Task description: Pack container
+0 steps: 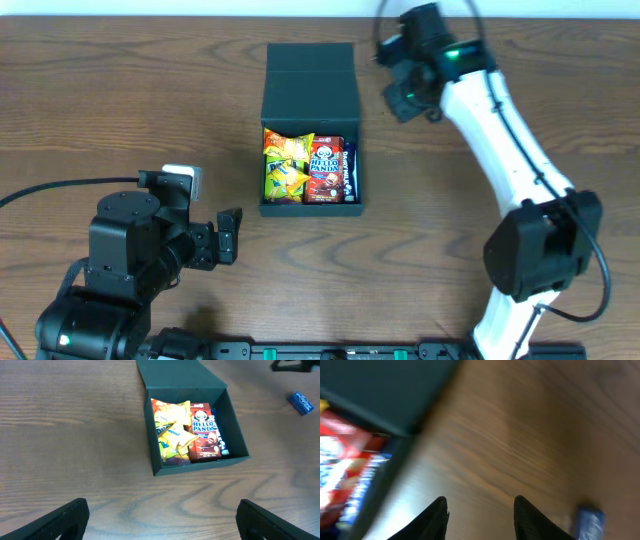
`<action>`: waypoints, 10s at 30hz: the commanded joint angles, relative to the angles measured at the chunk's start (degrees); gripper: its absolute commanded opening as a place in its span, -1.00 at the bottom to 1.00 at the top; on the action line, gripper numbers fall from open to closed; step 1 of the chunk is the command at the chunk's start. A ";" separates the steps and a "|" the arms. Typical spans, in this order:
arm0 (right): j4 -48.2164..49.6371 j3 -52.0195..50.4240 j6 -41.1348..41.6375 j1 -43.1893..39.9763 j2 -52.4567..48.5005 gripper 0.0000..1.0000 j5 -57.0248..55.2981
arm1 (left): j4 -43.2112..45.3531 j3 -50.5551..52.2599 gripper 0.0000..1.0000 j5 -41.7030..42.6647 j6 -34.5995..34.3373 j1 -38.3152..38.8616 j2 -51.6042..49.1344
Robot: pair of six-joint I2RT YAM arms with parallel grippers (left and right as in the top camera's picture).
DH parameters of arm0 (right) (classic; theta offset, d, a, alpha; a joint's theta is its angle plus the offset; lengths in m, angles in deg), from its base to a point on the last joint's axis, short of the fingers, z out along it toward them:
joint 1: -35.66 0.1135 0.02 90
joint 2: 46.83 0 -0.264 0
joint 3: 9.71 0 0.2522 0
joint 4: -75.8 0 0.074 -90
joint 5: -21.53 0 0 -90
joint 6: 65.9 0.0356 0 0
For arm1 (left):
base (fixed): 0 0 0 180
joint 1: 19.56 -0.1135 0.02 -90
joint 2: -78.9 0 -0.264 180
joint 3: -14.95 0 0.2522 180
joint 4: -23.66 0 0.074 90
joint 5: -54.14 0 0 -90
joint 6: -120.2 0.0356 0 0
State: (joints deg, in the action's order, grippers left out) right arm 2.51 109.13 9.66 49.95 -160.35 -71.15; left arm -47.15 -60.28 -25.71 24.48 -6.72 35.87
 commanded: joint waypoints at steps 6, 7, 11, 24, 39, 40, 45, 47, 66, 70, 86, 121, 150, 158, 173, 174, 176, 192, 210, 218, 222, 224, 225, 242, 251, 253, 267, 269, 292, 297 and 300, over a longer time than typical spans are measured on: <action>-0.59 0.55 1.01 -14.62 -0.02 0.13 -1.84 | -0.15 -0.20 0.90 0.22 0.42 -0.07 0.02; -0.59 0.33 0.11 -17.03 -0.07 0.15 -1.55 | -0.15 -0.20 0.91 0.20 0.42 -0.07 0.02; 0.22 -2.23 -6.14 -22.86 -0.07 0.23 1.99 | -0.15 -0.20 0.90 0.20 0.42 -0.07 0.02; 15.10 -18.32 -16.55 -28.89 -0.07 0.45 6.10 | -0.15 -0.20 0.90 0.20 0.42 -0.07 0.02; 31.50 -28.61 -18.67 -31.52 -1.05 0.54 7.61 | -0.15 -0.20 0.91 0.20 0.42 -0.07 0.02; 31.52 -28.61 -18.67 -31.52 -1.44 0.54 7.89 | -0.15 -0.20 0.91 0.20 0.42 -0.07 0.02; 32.13 -28.61 -18.64 -31.52 -4.00 0.55 7.91 | -0.15 -0.20 0.90 0.20 0.42 -0.07 0.02; 32.26 -28.61 -18.64 -31.58 -4.74 0.55 7.89 | -0.15 -0.20 0.90 0.20 0.42 -0.07 0.02; 33.00 -28.61 -15.30 -31.61 -7.50 -0.29 9.22 | -0.15 -0.20 0.91 0.22 0.42 -0.07 0.02; 33.20 -28.52 -11.82 -31.56 -7.48 -0.42 9.20 | -0.15 -0.20 0.90 0.22 0.42 -0.07 0.02; 32.76 -24.06 7.45 -26.18 0.66 -0.74 29.73 | -0.15 -0.20 0.90 0.22 0.42 -0.07 0.02; 19.78 -24.06 41.83 15.82 6.16 -0.97 11.58 | -0.15 -0.20 0.90 0.20 0.42 -0.07 0.02; 20.15 -14.32 30.47 18.97 9.84 0.98 3.98 | -0.17 -0.20 0.91 0.20 0.42 -0.07 0.02; 21.84 -14.23 24.52 18.69 10.93 0.98 3.96 | -0.17 -0.20 0.90 0.20 0.42 -0.07 0.02; 21.40 -14.23 24.00 13.92 10.93 0.98 -2.01 | 0.72 -0.20 0.91 0.39 -2.21 -0.07 0.02; 21.40 -14.23 23.98 13.31 10.93 0.99 -2.01 | 0.72 -0.20 0.90 0.39 -2.19 -0.07 0.02; 21.40 -14.23 24.00 12.00 10.93 0.98 -2.01 | 1.38 -0.20 0.90 -0.57 -2.16 -0.07 0.02; 17.99 -14.29 24.00 8.02 10.93 0.99 -1.99 | 23.45 0.61 0.90 -6.05 2.97 -0.09 -13.94; 19.10 -15.32 24.26 2.40 8.68 0.45 2.82 | 50.23 -7.89 0.85 29.83 -3.54 -21.40 -54.10; 23.39 -15.32 30.99 -0.57 2.99 -0.64 4.37 | 44.52 -22.84 -0.22 31.45 -3.85 -20.98 -66.75; 26.34 -15.32 34.05 -2.32 -0.35 -0.97 9.14 | 44.24 -26.36 -0.89 31.80 -7.54 -20.68 -71.30; 28.13 -15.32 35.56 -3.02 -2.58 -0.97 11.91 | 44.24 -27.65 -0.89 34.45 -8.85 -20.44 -73.68; 28.83 -15.32 35.69 -3.19 -3.45 -0.98 13.18 | 44.28 -27.96 -0.89 35.58 -9.40 -20.31 -74.60; 39.43 -15.32 42.32 -4.35 -15.32 -0.97 31.45 | 36.22 -35.98 -0.89 37.24 -17.86 -15.02 -89.33; 41.83 -15.30 44.65 -4.35 -17.05 -0.97 33.94 | 31.54 -38.36 -0.89 35.30 -16.57 -12.76 -91.67; 42.88 -15.30 44.68 -4.26 -17.33 -0.98 34.99 | 31.58 -38.36 -0.89 35.58 -16.61 -12.52 -91.67; 53.57 -15.30 47.21 -3.76 -17.88 -0.98 44.54 | 35.08 -38.47 -0.89 41.20 -15.17 -11.34 -91.65; 56.26 -15.30 47.21 -3.82 -17.88 -0.97 46.77 | 36.13 -38.47 -0.89 43.82 -14.05 -11.37 -91.65; 74.42 -15.26 43.50 -6.99 -17.86 -0.97 70.36 | 34.49 -40.94 -0.89 53.96 -2.64 -15.96 -83.93; 75.47 -15.23 44.83 -7.26 -17.68 -0.97 71.58 | 33.53 -40.94 -0.89 53.99 -1.92 -16.15 -82.42; 75.63 -15.23 44.81 -7.26 -17.29 -0.97 73.83 | 30.71 -40.94 -0.89 54.25 0.79 -16.24 -81.55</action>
State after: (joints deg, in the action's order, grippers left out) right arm 77.98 93.64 53.77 43.17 -177.72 -1.45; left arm -14.89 -100.15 27.05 21.73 -22.80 -47.51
